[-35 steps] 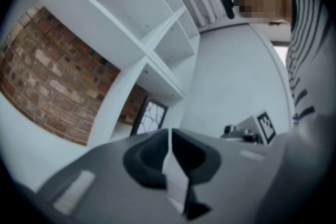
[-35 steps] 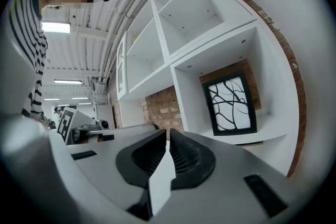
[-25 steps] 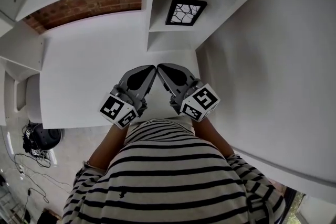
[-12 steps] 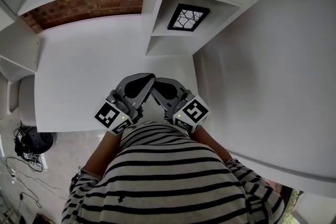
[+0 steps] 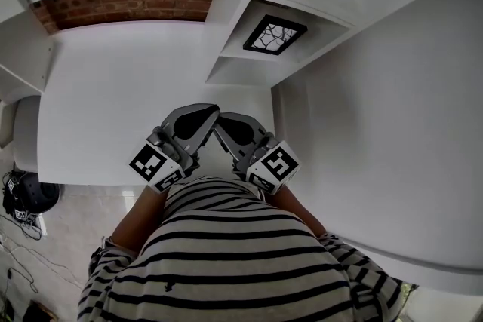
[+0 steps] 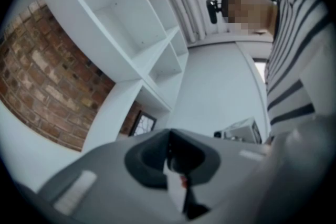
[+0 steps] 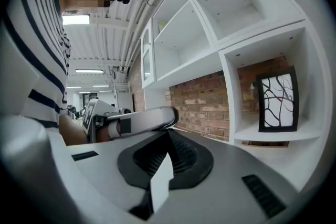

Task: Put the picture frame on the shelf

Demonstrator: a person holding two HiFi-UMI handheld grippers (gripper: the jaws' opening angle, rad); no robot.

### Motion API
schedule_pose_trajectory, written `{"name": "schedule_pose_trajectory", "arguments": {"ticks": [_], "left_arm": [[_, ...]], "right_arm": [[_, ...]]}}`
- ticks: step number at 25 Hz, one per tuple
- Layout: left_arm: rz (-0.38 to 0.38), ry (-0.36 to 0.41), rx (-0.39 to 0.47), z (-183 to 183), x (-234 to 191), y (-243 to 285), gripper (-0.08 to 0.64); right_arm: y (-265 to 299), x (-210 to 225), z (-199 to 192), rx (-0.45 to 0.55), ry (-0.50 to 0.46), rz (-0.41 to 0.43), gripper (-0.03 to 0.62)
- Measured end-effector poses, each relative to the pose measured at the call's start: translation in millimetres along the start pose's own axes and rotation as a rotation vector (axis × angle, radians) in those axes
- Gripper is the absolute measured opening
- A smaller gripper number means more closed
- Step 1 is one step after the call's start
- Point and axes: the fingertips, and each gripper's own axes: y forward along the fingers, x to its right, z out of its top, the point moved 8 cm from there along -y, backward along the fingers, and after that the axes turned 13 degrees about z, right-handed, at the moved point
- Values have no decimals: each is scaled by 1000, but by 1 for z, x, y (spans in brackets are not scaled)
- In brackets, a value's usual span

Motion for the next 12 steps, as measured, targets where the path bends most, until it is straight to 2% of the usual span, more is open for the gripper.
{"name": "schedule_pose_trajectory", "arguments": {"ticks": [12], "left_arm": [[0,-25,-18,-3,-3,6,9]], "right_arm": [[-10,12,6,-4,-17,-27,8]]}}
